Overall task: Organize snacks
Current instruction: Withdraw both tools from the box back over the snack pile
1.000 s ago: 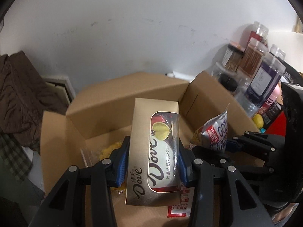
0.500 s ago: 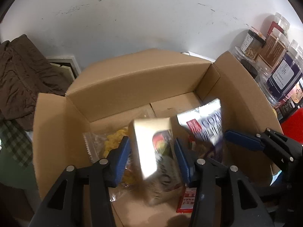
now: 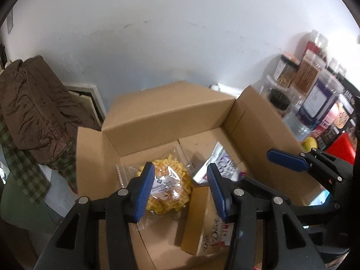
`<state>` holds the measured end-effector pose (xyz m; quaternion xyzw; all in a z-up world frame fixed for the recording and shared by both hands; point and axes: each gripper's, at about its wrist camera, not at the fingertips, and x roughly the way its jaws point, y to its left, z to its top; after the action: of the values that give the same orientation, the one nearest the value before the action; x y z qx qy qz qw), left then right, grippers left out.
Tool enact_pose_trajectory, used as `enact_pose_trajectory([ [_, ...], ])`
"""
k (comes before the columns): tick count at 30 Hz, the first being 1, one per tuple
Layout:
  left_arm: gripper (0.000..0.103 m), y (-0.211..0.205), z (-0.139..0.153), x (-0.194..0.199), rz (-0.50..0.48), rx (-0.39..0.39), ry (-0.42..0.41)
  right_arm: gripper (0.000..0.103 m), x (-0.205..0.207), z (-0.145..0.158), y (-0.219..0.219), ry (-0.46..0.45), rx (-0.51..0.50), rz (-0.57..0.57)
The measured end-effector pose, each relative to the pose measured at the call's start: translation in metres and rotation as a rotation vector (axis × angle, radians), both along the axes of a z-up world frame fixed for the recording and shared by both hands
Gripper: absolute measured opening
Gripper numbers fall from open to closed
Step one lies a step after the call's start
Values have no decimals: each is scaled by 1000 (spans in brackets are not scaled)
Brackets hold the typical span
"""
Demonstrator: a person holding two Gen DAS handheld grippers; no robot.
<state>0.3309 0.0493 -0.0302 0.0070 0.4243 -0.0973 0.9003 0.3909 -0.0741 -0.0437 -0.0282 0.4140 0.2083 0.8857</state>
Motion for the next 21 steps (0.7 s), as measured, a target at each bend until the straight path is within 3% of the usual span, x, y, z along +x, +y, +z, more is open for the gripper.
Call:
enact_pose_trajectory([
  [7, 48, 4, 36, -25, -6, -31, -70, 60, -25, 40, -9, -79, -2, -8],
  [21, 48, 0, 113, -108, -15, -15, -228, 68, -103, 126, -20, -264, 8, -25],
])
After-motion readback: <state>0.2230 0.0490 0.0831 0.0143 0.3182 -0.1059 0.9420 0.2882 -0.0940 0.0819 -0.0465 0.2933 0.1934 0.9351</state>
